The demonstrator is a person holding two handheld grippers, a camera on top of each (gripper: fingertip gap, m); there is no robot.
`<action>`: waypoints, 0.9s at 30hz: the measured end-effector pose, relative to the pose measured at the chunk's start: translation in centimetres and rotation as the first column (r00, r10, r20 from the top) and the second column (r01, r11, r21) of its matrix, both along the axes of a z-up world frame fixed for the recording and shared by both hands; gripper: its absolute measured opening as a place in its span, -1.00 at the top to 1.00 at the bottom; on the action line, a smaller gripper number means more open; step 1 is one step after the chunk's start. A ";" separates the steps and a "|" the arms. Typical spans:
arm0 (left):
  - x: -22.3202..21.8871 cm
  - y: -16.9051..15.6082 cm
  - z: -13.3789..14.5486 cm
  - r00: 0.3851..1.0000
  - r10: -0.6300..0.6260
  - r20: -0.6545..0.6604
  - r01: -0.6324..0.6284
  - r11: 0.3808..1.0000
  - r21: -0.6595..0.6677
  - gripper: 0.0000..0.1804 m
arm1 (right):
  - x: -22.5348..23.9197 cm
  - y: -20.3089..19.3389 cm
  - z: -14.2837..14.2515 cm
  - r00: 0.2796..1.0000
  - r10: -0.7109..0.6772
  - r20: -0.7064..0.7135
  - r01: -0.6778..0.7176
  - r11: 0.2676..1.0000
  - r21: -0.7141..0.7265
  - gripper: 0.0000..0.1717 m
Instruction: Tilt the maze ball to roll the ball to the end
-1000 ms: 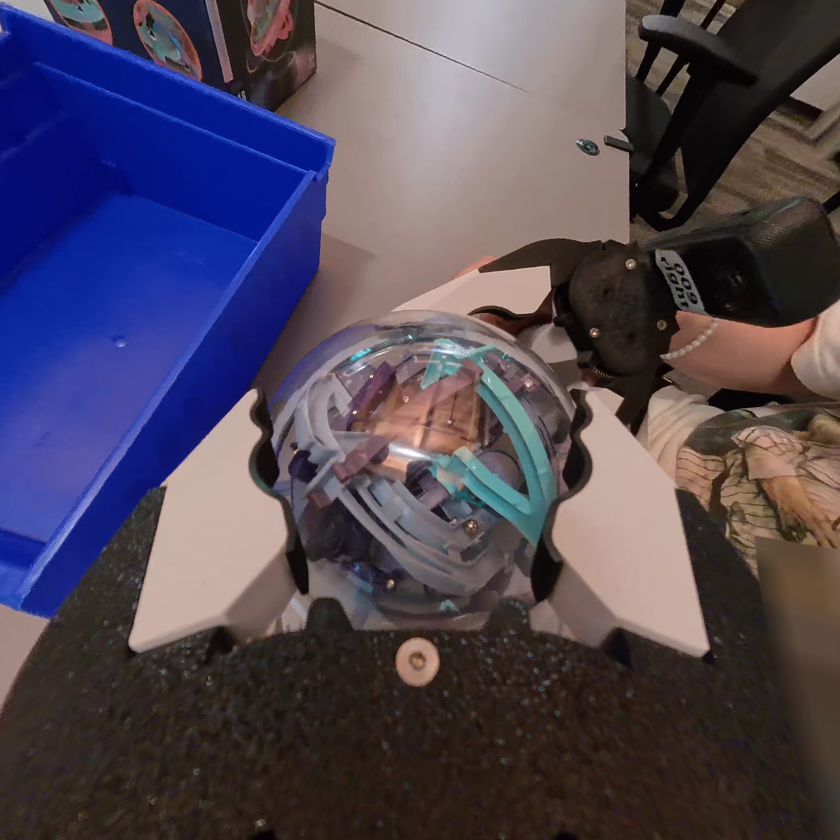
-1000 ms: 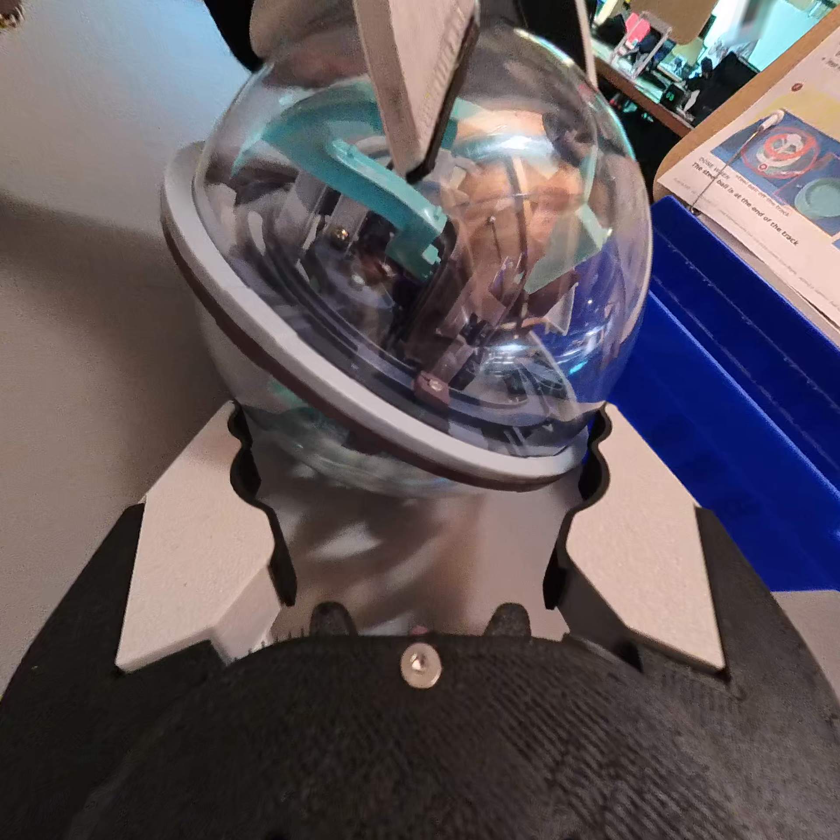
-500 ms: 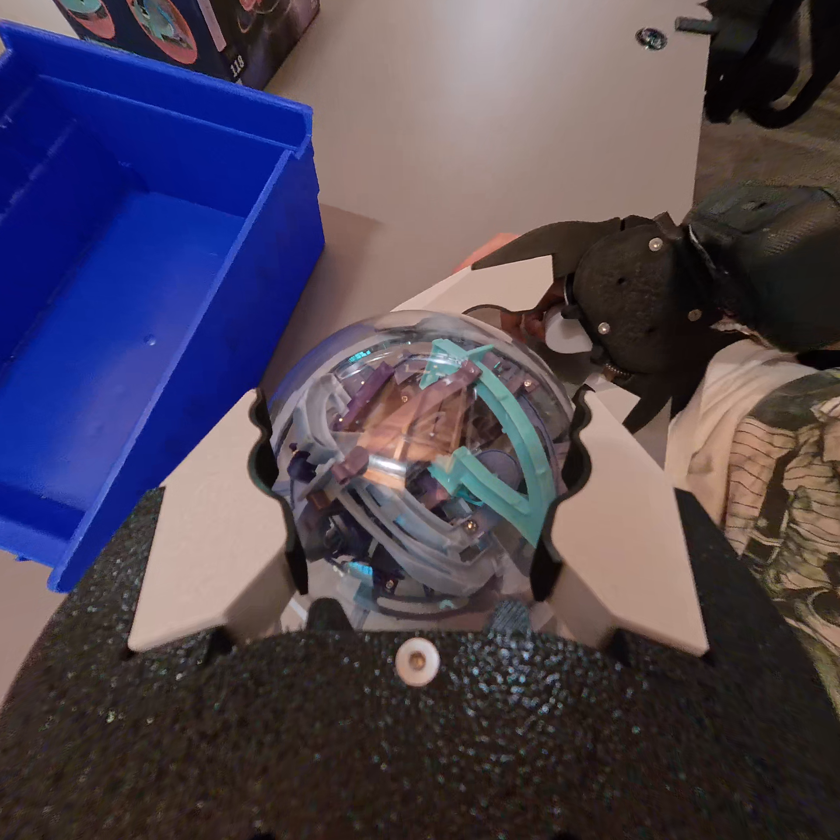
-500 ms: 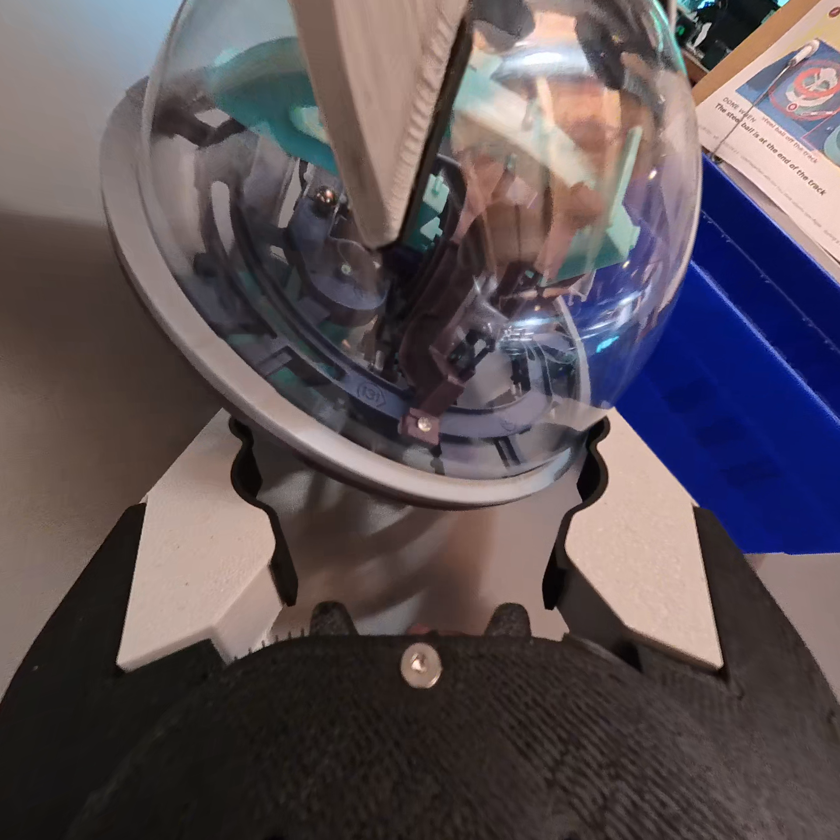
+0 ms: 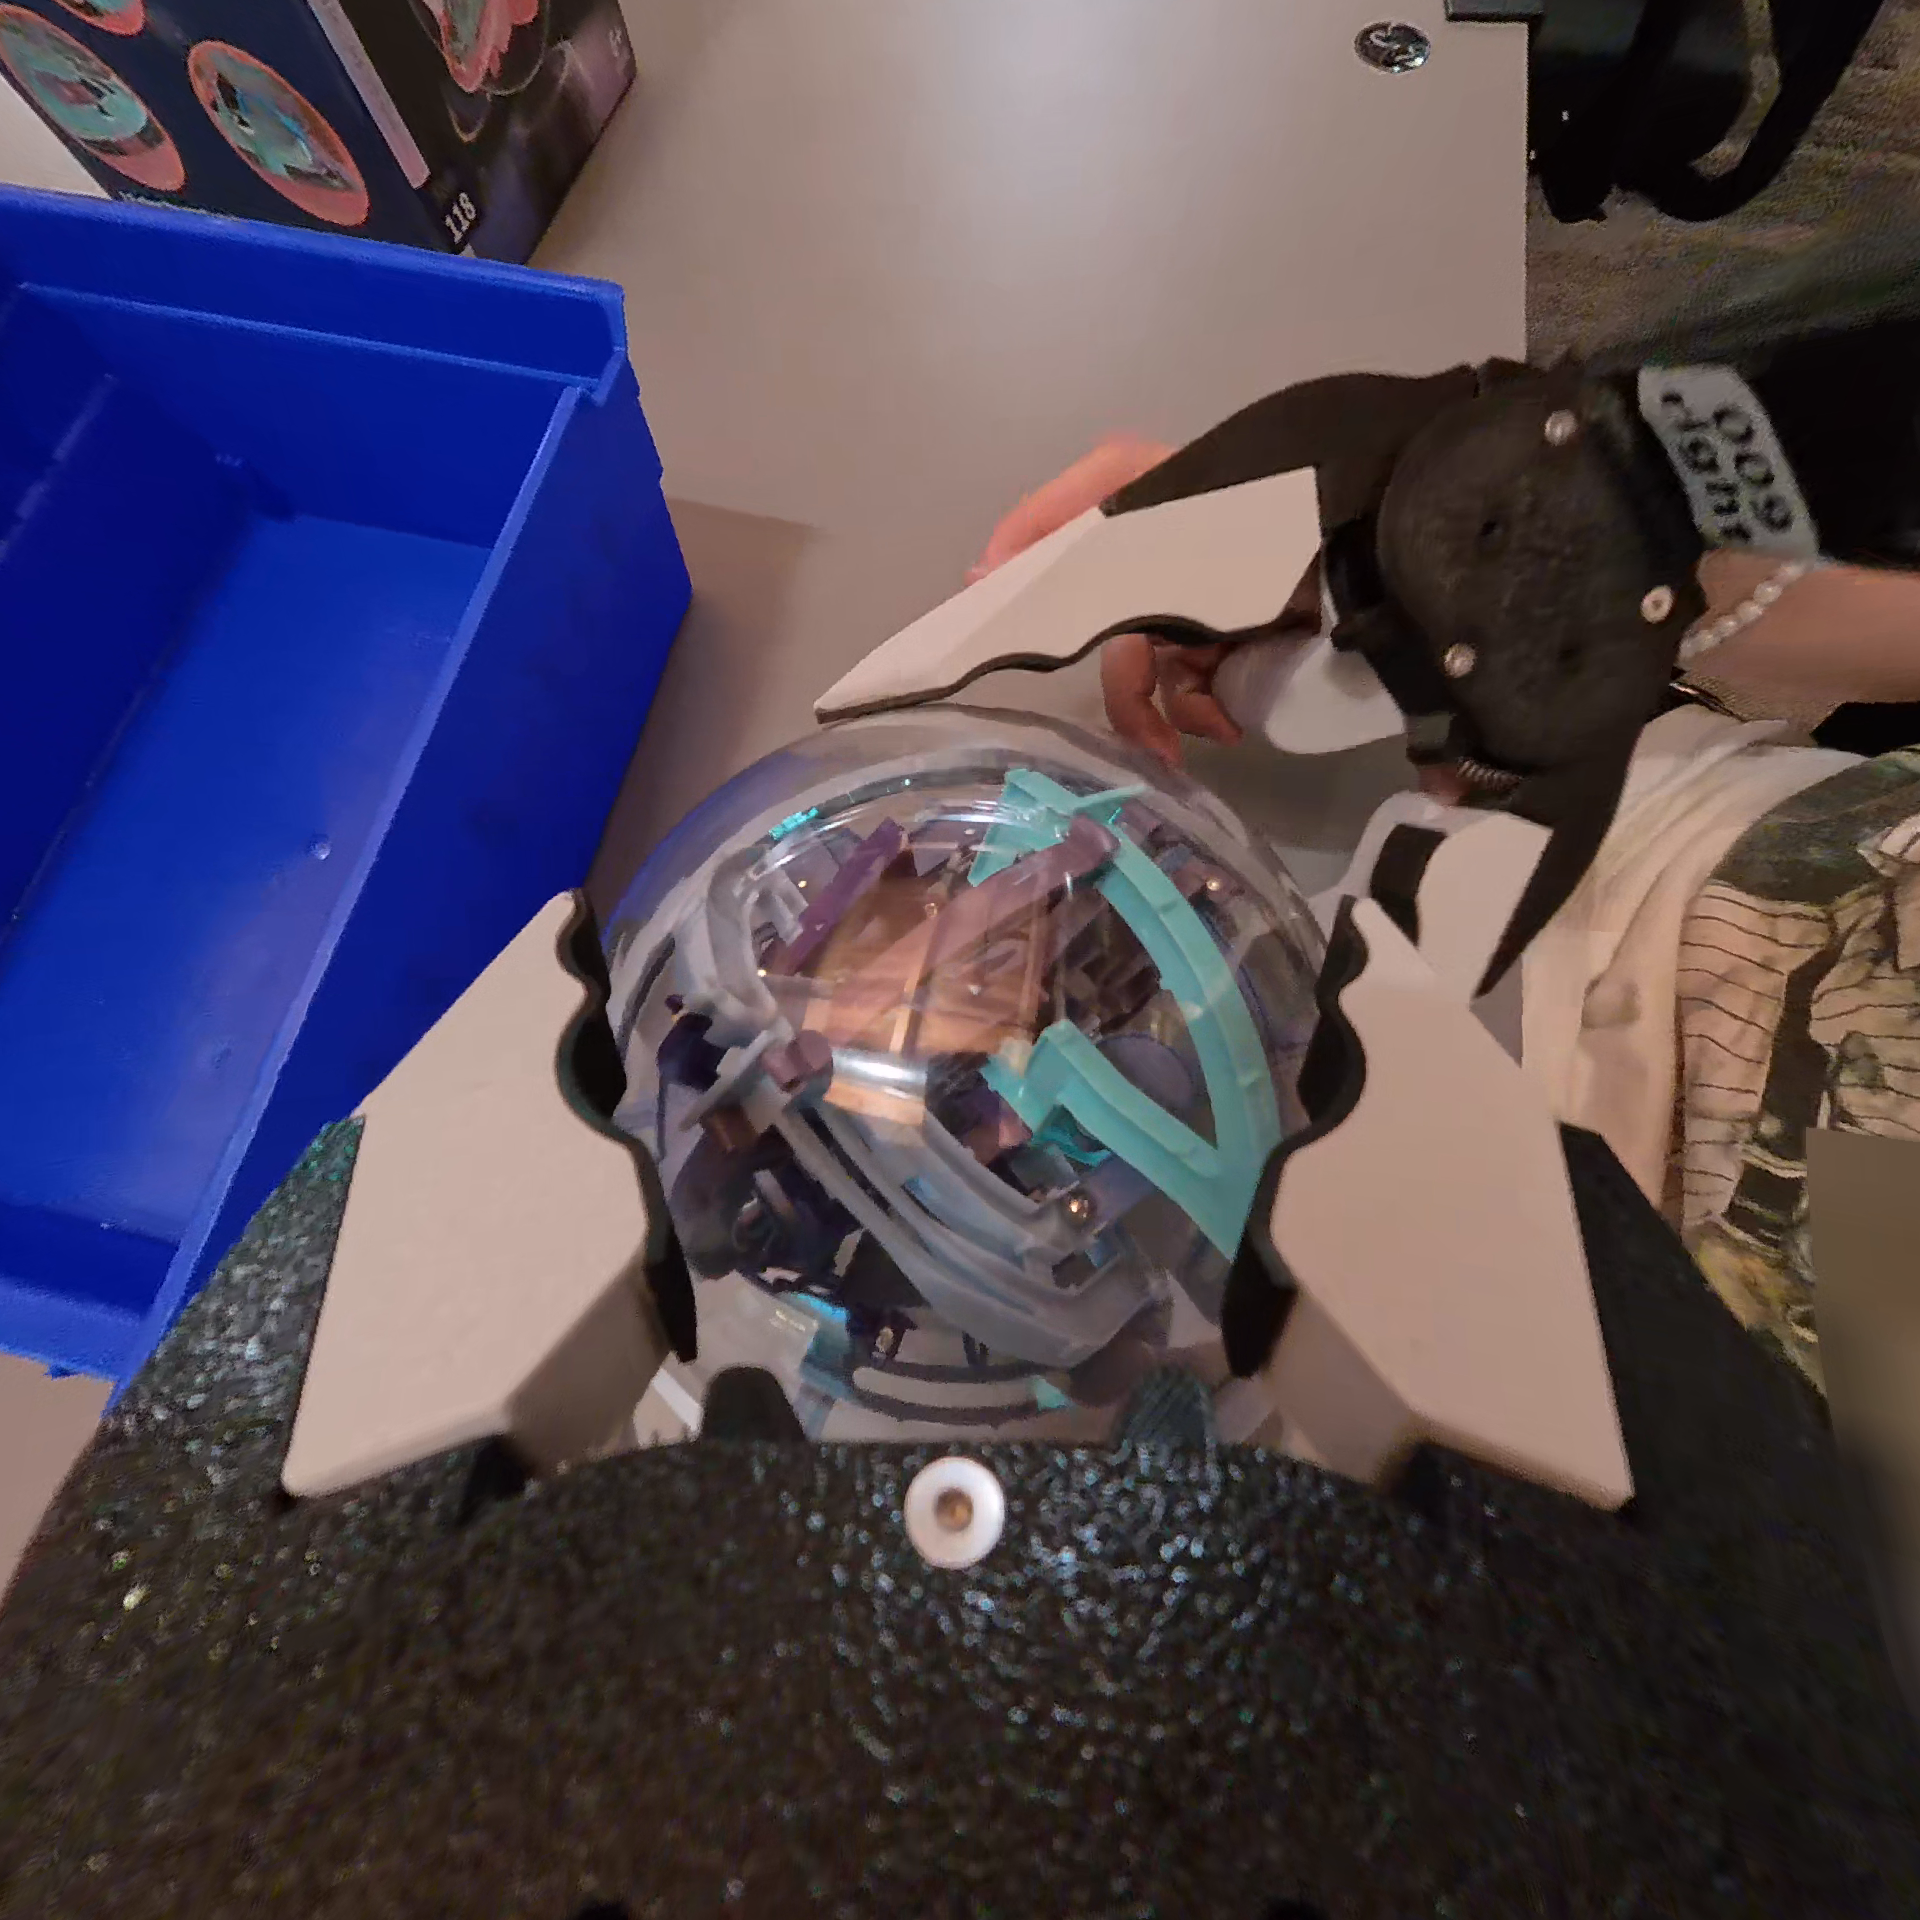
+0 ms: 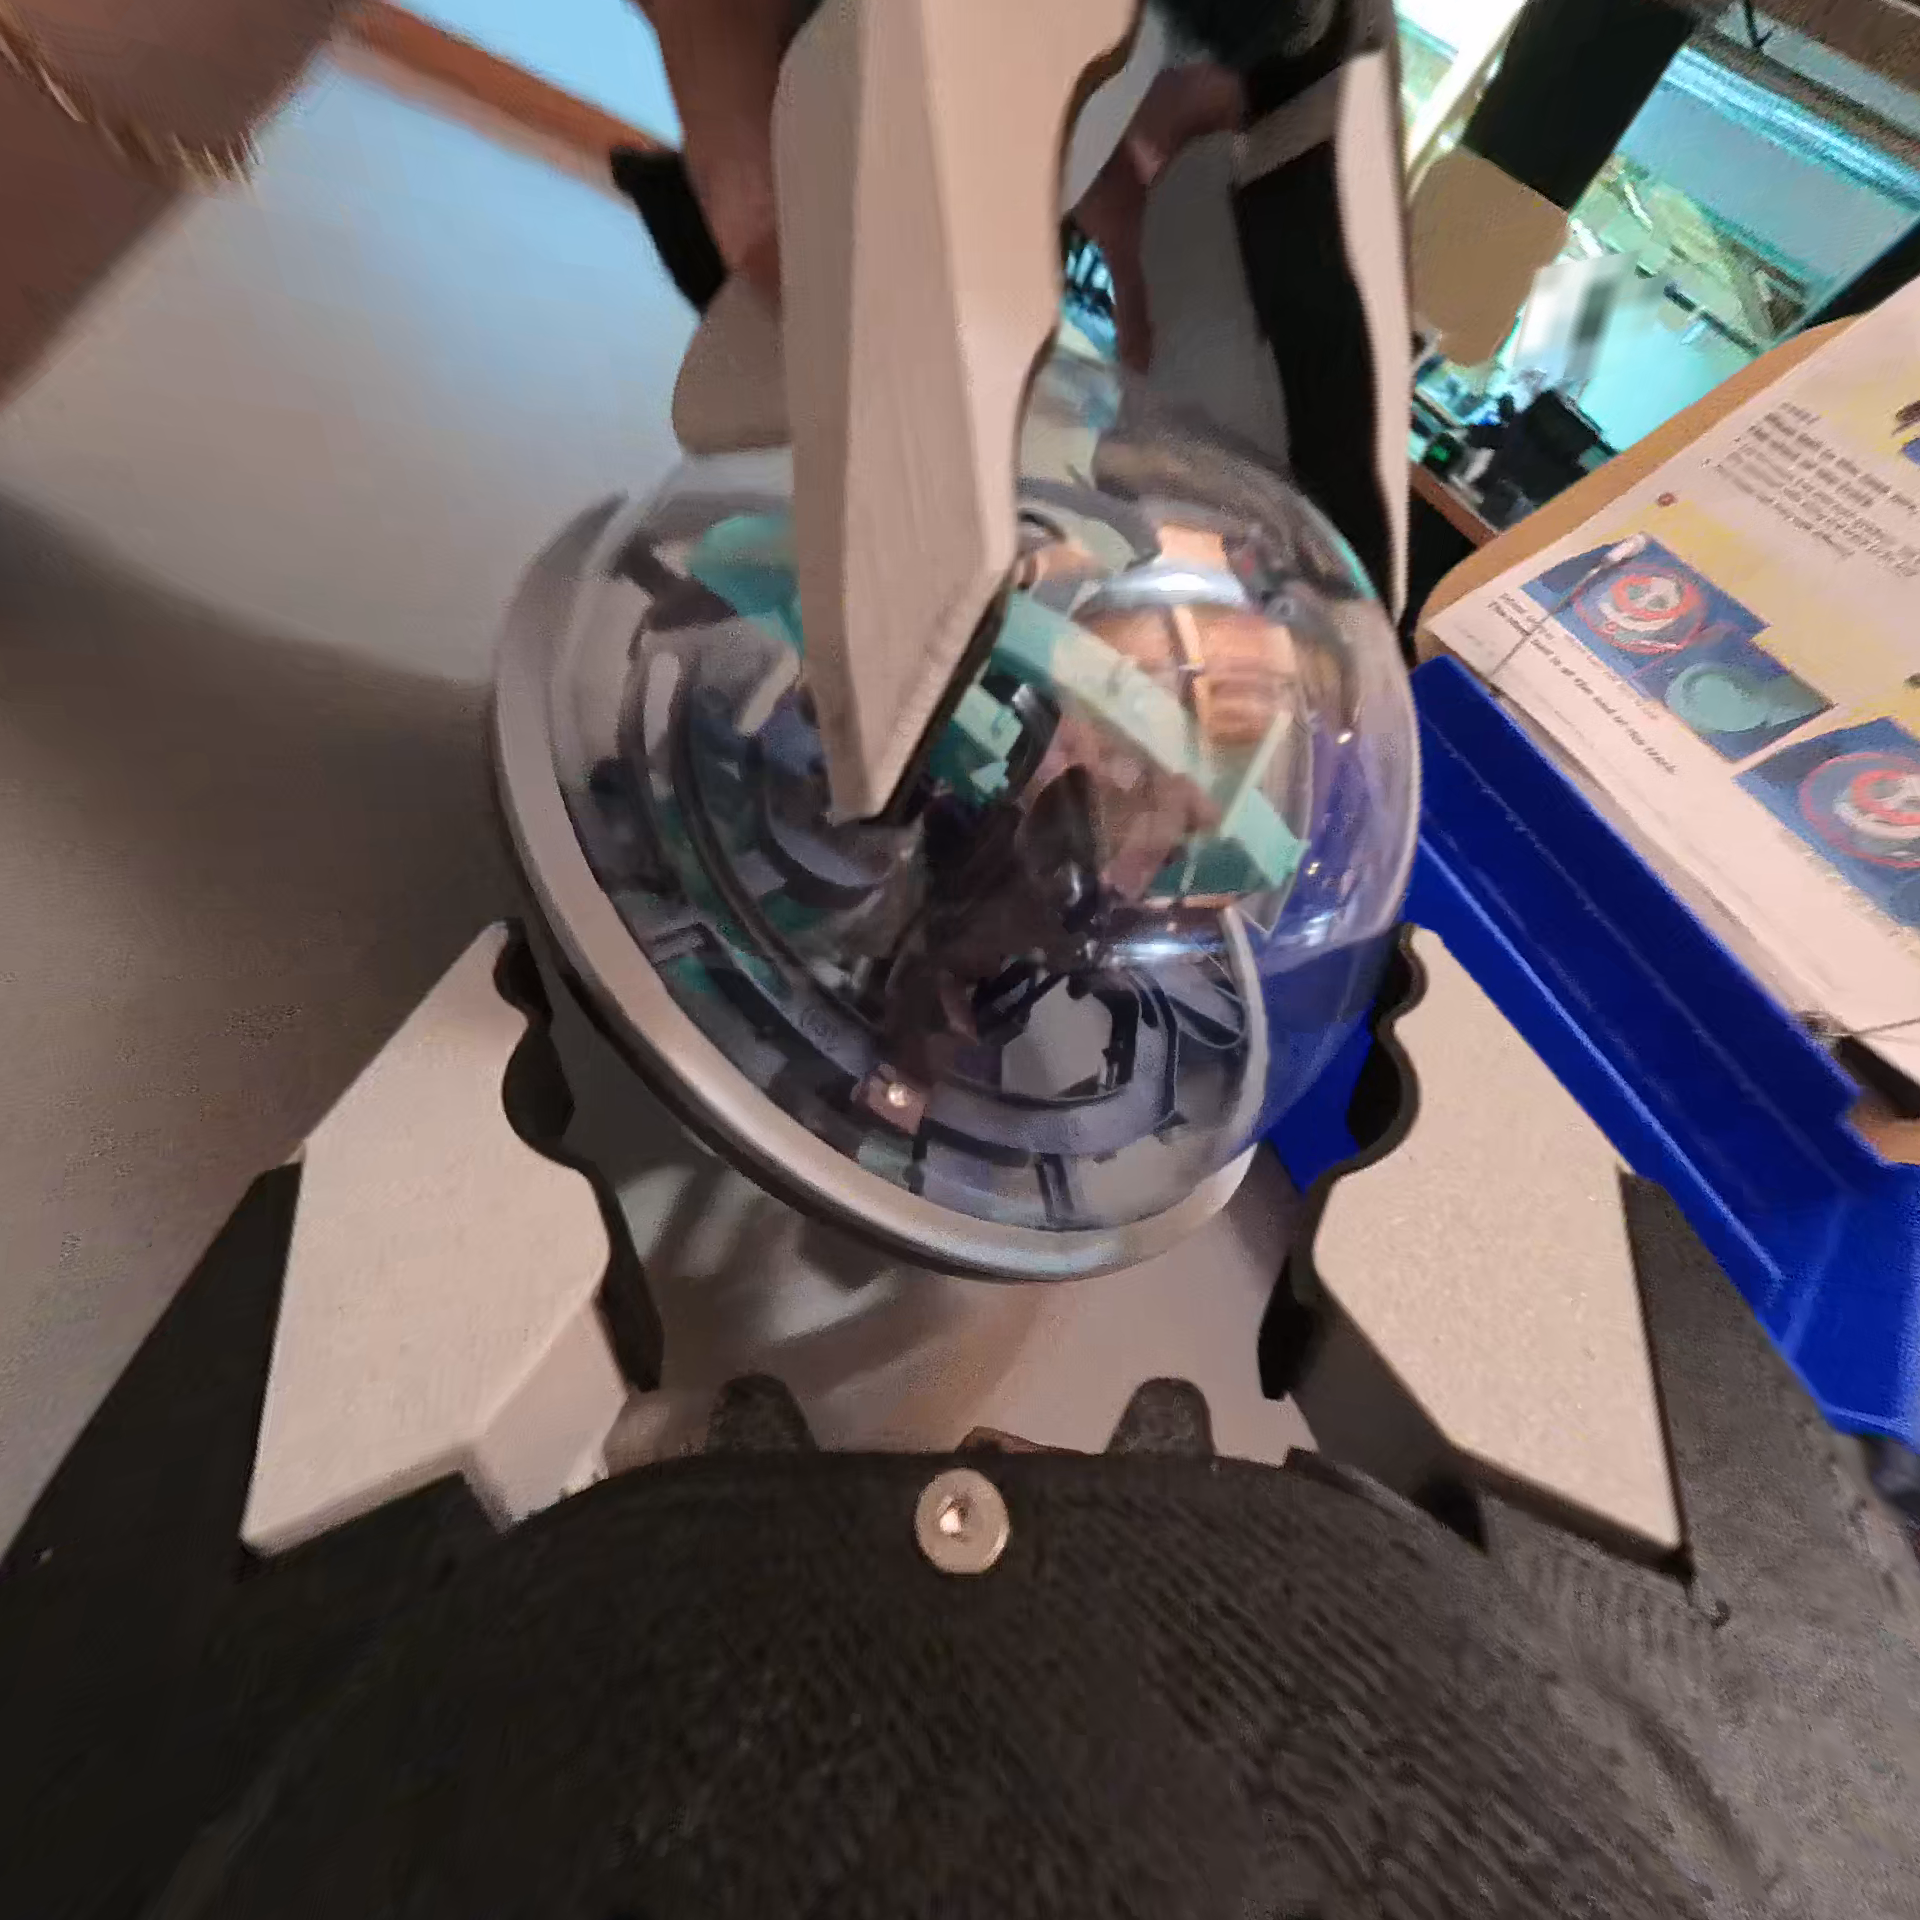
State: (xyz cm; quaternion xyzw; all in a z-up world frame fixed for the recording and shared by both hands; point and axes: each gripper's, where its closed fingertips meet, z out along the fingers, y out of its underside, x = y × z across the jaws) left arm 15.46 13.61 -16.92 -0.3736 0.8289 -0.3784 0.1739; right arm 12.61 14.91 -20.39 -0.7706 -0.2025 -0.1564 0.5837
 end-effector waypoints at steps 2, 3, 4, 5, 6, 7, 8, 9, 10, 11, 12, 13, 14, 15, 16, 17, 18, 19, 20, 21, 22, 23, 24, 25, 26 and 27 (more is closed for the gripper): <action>0.0 0.1 0.0 1.000 -0.008 0.009 0.009 1.000 -0.008 -0.46 | 0.6 0.3 -0.5 0.996 -0.046 0.080 0.047 0.999 -0.012 -0.76; 0.0 0.1 0.1 1.000 -0.012 0.013 0.012 1.000 -0.011 -0.46 | 0.6 0.4 -0.6 0.994 -0.054 0.093 0.056 0.998 -0.015 -0.76; 0.0 0.3 0.1 1.000 -0.009 0.016 0.010 1.000 -0.016 -0.46 | 0.7 0.4 -0.6 0.994 -0.061 0.090 0.062 0.998 -0.015 -0.76; 0.1 0.5 0.1 1.000 0.001 0.015 -0.001 1.000 -0.026 -0.45 | 0.7 0.4 -0.5 0.995 -0.066 0.080 0.067 0.998 -0.014 -0.75; 0.2 0.8 0.3 1.000 0.024 0.014 -0.023 0.999 -0.041 -0.45 | 0.7 0.5 -0.5 0.995 -0.069 0.070 0.070 0.997 -0.010 -0.74; 0.5 1.2 0.5 0.998 0.058 0.011 -0.057 0.997 -0.060 -0.46 | 0.8 0.4 -0.4 0.995 -0.071 0.062 0.072 0.997 -0.006 -0.72; 0.6 1.7 0.6 0.996 0.090 0.003 -0.089 0.993 -0.080 -0.47 | 0.8 0.4 -0.3 0.996 -0.074 0.058 0.074 0.997 -0.003 -0.71; 0.6 2.2 0.7 0.994 0.110 -0.010 -0.110 0.989 -0.097 -0.47 | 0.9 0.4 -0.3 0.996 -0.075 0.055 0.076 0.997 -0.002 -0.69; 0.5 2.7 0.7 0.992 0.125 -0.021 -0.126 0.986 -0.112 -0.46 | 0.9 0.4 -0.3 0.996 -0.074 0.052 0.074 0.997 -0.001 -0.70; 0.3 3.1 0.7 0.990 0.138 -0.028 -0.140 0.982 -0.126 -0.47 | 0.8 0.4 -0.3 0.996 -0.072 0.048 0.072 0.997 0.001 -0.70; 0.1 3.5 0.7 0.988 0.148 -0.037 -0.152 0.978 -0.141 -0.47 | 0.8 0.5 -0.3 0.996 -0.073 0.045 0.073 0.997 0.002 -0.70; -0.1 3.9 0.5 0.986 0.155 -0.055 -0.162 0.975 -0.153 -0.48 | 0.8 0.6 -0.3 0.996 -0.072 0.042 0.072 0.997 0.000 -0.71; -0.5 4.1 0.1 0.985 0.152 -0.084 -0.164 0.973 -0.161 -0.49 | 0.8 0.7 -0.4 0.997 -0.073 0.036 0.073 0.997 -0.003 -0.72; -0.8 4.3 -0.6 0.982 0.146 -0.121 -0.165 0.973 -0.161 -0.53 | 0.8 0.7 -0.5 0.997 -0.077 0.028 0.077 0.997 -0.005 -0.72; -0.9 4.4 -1.3 0.977 0.147 -0.152 -0.171 0.972 -0.160 -0.60 | 0.9 0.8 -0.6 0.997 -0.081 0.020 0.081 0.997 -0.008 -0.72; -0.8 4.4 -1.7 0.974 0.145 -0.171 -0.175 0.969 -0.176 -0.65 | 1.0 0.9 -0.7 0.996 -0.087 0.013 0.088 0.996 -0.010 -0.73; -0.6 4.4 -1.7 0.974 0.143 -0.176 -0.177 0.964 -0.199 -0.66 | 1.2 0.9 -0.8 0.995 -0.098 0.006 0.098 0.995 -0.013 -0.73; -0.4 4.4 -1.7 0.975 0.143 -0.173 -0.178 0.961 -0.212 -0.66 | 1.3 1.0 -0.9 0.994 -0.106 -0.002 0.106 0.994 -0.016 -0.73; -0.4 4.4 -1.7 0.975 0.142 -0.169 -0.177 0.960 -0.216 -0.66 | 1.4 1.0 -1.0 0.994 -0.112 -0.013 0.112 0.994 -0.019 -0.72; -0.5 4.3 -1.7 0.977 0.137 -0.163 -0.170 0.963 -0.211 -0.66 | 1.5 1.0 -1.1 0.993 -0.119 -0.029 0.118 0.993 -0.021 -0.71; -0.7 4.2 -1.7 0.981 0.124 -0.151 -0.153 0.968 -0.199 -0.66 | 1.5 1.0 -1.2 0.991 -0.125 -0.049 0.124 0.992 -0.025 -0.69; -0.9 4.1 -1.7 0.985 0.108 -0.135 -0.132 0.974 -0.183 -0.66 | 1.5 1.0 -1.4 0.989 -0.128 -0.073 0.126 0.992 -0.028 -0.69; -1.0 3.9 -1.7 0.989 0.094 -0.116 -0.113 0.979 -0.169 -0.66 | 1.6 1.1 -1.6 0.987 -0.131 -0.098 0.129 0.991 -0.028 -0.71; -1.1 3.7 -1.7 0.992 0.083 -0.094 -0.097 0.983 -0.156 -0.66 | 1.7 1.1 -1.7 0.984 -0.132 -0.121 0.130 0.991 -0.029 -0.72; -1.1 3.5 -1.6 0.995 0.073 -0.070 -0.082 0.985 -0.149 -0.66 | 1.7 1.2 -1.9 0.983 -0.129 -0.134 0.125 0.991 -0.039 -0.73; -1.1 3.3 -1.6 0.997 0.065 -0.050 -0.072 0.987 -0.147 -0.66 | 1.7 1.1 -2.0 0.982 -0.127 -0.139 0.121 0.991 -0.051 -0.75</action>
